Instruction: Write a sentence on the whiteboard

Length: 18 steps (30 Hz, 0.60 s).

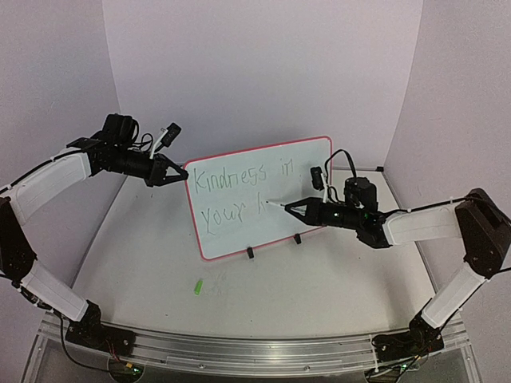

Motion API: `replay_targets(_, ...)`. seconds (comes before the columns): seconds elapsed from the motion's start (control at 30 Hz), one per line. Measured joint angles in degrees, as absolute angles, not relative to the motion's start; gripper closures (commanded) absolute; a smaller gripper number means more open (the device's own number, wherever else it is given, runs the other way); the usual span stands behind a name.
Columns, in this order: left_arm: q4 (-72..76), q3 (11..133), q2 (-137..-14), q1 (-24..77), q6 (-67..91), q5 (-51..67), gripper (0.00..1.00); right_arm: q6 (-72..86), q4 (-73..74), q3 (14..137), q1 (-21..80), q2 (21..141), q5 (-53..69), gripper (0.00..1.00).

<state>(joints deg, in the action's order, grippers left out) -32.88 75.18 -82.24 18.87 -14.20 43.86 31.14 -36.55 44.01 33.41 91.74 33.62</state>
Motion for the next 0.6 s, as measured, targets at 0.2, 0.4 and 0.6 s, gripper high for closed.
replay_targets(0.2, -32.9, 75.2, -82.2, 18.9, -14.2, 43.9, 1.0, 31.1, -36.4, 44.6, 33.4, 93.6, 33.9, 1.0)
replay_targets(0.4, -32.9, 75.2, -82.2, 19.1, -14.6, 43.9, 1.0, 31.1, -36.3, 44.7, 33.4, 94.6, 33.1, 1.0)
replay_targets(0.6, -32.9, 75.2, -82.2, 19.2, -14.6, 43.8, 1.0, 31.2, -36.4, 44.8, 33.1, 94.7, 31.9, 1.0)
